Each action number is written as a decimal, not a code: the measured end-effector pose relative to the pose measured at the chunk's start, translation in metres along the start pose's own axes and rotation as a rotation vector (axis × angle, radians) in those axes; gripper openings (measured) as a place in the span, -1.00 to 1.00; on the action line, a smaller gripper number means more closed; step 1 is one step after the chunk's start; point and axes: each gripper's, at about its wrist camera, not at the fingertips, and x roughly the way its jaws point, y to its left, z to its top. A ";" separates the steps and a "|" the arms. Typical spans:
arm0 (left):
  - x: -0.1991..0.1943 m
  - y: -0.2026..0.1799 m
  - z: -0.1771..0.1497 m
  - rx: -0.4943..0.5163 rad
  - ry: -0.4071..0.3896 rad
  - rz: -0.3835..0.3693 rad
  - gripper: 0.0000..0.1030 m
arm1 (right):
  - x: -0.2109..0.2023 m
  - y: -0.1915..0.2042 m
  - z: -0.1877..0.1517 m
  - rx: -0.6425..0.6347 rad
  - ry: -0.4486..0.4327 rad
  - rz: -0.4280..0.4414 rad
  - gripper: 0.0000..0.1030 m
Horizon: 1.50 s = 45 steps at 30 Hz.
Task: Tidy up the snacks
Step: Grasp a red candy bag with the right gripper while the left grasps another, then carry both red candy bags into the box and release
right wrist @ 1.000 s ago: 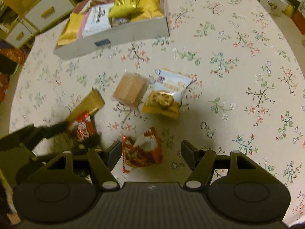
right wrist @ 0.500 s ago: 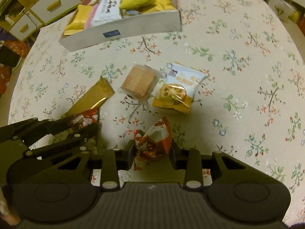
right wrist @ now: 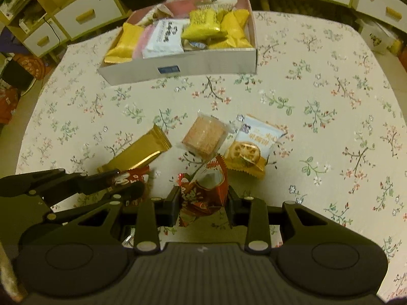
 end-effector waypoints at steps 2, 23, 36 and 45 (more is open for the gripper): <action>-0.004 0.001 0.002 -0.009 -0.009 -0.014 -0.42 | -0.004 0.000 0.001 0.001 -0.015 0.005 -0.38; -0.050 0.029 0.042 -0.097 -0.166 -0.117 -0.44 | -0.044 -0.001 0.027 0.004 -0.182 0.050 -0.39; -0.035 0.058 0.088 -0.198 -0.231 -0.087 -0.44 | -0.043 -0.021 0.070 0.074 -0.261 0.069 -0.38; -0.013 0.084 0.122 -0.250 -0.261 -0.120 -0.44 | -0.025 -0.050 0.109 0.172 -0.313 0.097 -0.38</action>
